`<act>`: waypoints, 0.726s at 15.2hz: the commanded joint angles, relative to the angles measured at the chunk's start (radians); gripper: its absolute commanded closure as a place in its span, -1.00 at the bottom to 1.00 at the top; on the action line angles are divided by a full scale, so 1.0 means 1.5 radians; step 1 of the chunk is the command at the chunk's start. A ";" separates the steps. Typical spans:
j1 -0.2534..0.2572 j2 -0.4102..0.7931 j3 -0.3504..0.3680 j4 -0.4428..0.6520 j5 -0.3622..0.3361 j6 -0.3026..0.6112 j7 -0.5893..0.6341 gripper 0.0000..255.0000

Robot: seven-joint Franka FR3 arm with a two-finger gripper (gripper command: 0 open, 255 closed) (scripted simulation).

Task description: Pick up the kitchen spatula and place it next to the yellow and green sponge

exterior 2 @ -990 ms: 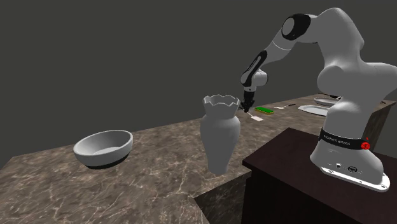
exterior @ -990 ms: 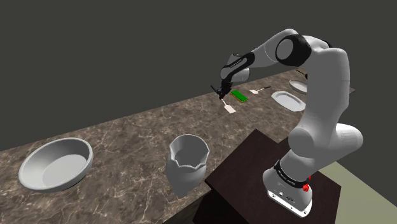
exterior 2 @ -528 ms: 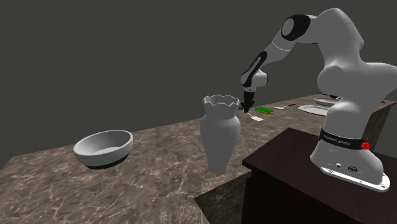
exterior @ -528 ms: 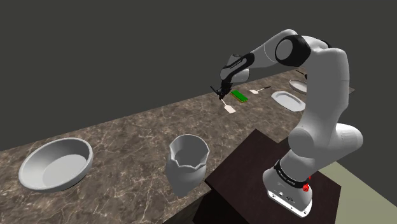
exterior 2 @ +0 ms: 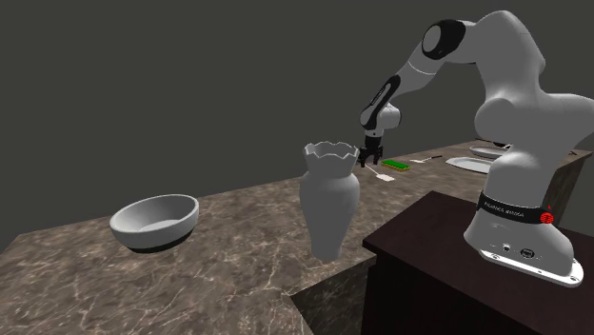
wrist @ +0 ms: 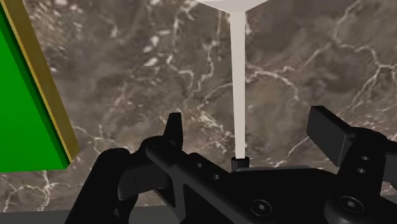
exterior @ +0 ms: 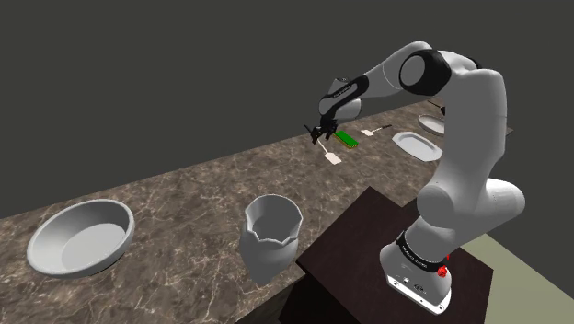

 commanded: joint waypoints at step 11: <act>-0.006 -0.059 0.006 -0.011 0.007 -0.047 -0.005 -1.00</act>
